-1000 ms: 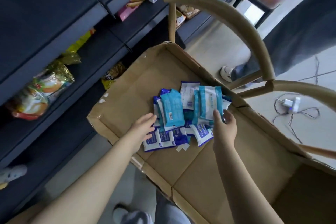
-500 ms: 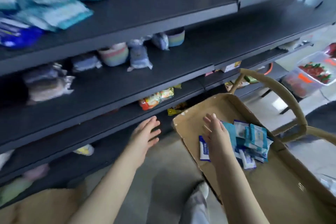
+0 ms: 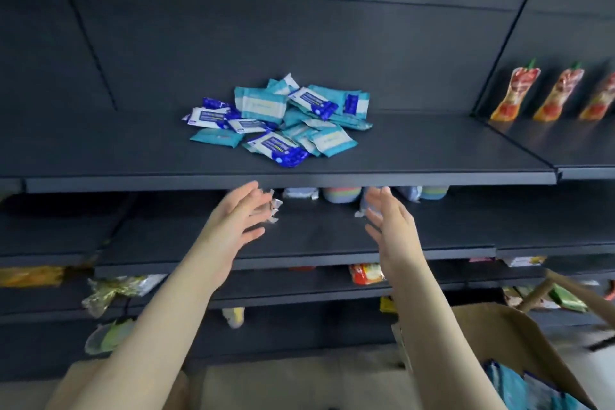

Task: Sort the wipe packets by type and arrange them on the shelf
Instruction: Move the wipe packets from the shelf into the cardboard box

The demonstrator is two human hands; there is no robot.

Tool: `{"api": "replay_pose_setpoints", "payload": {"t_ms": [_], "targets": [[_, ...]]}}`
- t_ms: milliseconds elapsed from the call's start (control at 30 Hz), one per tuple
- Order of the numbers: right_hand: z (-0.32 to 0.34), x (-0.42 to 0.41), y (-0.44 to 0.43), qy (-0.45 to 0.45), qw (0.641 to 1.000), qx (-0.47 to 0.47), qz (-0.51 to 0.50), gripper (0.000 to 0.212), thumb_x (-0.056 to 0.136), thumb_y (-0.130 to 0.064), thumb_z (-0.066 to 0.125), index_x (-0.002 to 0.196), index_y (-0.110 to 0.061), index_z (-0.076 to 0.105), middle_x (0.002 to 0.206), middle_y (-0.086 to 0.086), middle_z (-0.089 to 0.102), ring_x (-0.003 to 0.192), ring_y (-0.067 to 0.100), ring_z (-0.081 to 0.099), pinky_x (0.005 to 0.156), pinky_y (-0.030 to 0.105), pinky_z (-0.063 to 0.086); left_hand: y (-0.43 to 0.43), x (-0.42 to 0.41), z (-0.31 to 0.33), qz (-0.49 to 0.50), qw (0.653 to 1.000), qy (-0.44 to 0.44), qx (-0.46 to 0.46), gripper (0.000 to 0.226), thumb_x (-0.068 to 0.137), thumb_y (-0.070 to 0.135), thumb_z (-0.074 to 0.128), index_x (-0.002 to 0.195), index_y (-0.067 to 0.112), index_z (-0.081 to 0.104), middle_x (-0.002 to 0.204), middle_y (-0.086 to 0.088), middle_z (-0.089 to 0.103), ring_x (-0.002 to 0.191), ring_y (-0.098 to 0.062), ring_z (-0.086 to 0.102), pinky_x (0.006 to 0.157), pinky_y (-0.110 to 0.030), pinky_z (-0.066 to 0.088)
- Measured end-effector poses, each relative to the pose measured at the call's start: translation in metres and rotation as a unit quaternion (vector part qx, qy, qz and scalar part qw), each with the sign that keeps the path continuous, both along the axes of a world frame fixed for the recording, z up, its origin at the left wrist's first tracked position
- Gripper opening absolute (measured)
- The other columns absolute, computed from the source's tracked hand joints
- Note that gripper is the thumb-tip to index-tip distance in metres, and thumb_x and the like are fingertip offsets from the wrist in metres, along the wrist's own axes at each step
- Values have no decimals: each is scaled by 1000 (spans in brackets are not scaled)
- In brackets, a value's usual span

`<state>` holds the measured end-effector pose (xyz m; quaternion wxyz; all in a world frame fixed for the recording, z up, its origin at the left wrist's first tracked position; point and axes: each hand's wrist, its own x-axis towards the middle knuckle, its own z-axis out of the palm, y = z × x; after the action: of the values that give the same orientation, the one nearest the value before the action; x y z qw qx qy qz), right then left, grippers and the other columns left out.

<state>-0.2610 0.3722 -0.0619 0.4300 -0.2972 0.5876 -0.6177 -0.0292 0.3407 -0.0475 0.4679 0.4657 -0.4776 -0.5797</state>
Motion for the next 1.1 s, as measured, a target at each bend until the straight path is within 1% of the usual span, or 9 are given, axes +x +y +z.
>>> {"api": "replay_pose_setpoints", "payload": {"t_ms": [233, 433, 500, 600, 700, 767, 867, 967, 1100], "targets": [[35, -6, -108, 62, 998, -17, 25, 45, 99, -49, 49, 135, -23, 56, 133, -11, 59, 124, 14, 53, 110, 38, 39, -87, 18, 21, 60, 995, -44, -67, 39, 97, 39, 56, 135, 31, 53, 127, 9, 64, 115, -9, 61, 102, -36, 47], [19, -37, -214, 203, 978, 21, 40, 39, 101, -45, 45, 132, -23, 55, 128, -7, 58, 117, 15, 53, 97, 35, 43, -186, 1, 7, 114, 985, -98, -86, 21, 94, 42, 61, 115, 44, 63, 127, 17, 62, 117, 1, 56, 108, -37, 43], [5, -52, -246, 304, 949, 69, 41, 45, 99, -50, 47, 133, -22, 55, 134, 2, 58, 120, 24, 54, 103, 42, 44, -215, -10, -1, 108, 981, -133, -89, 29, 94, 40, 62, 123, 37, 61, 126, 20, 61, 115, 6, 54, 109, -33, 41], [-12, -64, -278, 461, 874, 151, 38, 55, 98, -55, 43, 140, -22, 50, 143, 7, 52, 133, 33, 41, 109, 44, 32, -245, -24, -14, 87, 971, -202, -98, 34, 93, 40, 63, 126, 37, 58, 127, 23, 58, 121, 1, 51, 107, -31, 41], [-20, -59, -287, 541, 828, 136, 46, 61, 96, -62, 42, 143, -24, 46, 147, 3, 47, 135, 30, 36, 108, 44, 28, -252, -30, -32, 94, 944, -294, -116, 41, 90, 40, 66, 129, 31, 58, 122, 22, 56, 121, -6, 51, 97, -25, 41], [-24, -57, -291, 558, 819, 120, 64, 66, 91, -67, 47, 142, -26, 46, 145, 3, 47, 134, 29, 38, 107, 43, 29, -253, -31, -40, 106, 908, -374, -156, 54, 84, 43, 71, 134, 26, 55, 125, 16, 55, 121, -12, 50, 99, -30, 43], [-23, -59, -300, 525, 840, 117, 72, 72, 84, -70, 57, 141, -27, 46, 142, 4, 48, 133, 29, 39, 107, 43, 30, -257, -34, -38, 111, 886, -434, -118, 80, 78, 47, 76, 146, 21, 42, 140, 3, 50, 129, -21, 43, 106, -39, 38], [-22, -57, -305, 513, 848, 109, 80, 77, 81, -69, 61, 142, -24, 47, 141, 3, 50, 131, 30, 40, 107, 44, 30, -262, -36, -39, 115, 898, -411, -104, 81, 76, 42, 80, 145, 22, 42, 139, 1, 52, 126, -21, 44, 105, -40, 40], [-22, -53, -306, 492, 861, 110, 72, 73, 81, -64, 65, 138, -20, 50, 135, 3, 55, 126, 30, 44, 105, 43, 32, -262, -29, -39, 159, 955, -221, -121, 85, 75, 9, 83, 138, 43, 38, 132, 10, 53, 110, -7, 60, 85, -21, 52]]}}
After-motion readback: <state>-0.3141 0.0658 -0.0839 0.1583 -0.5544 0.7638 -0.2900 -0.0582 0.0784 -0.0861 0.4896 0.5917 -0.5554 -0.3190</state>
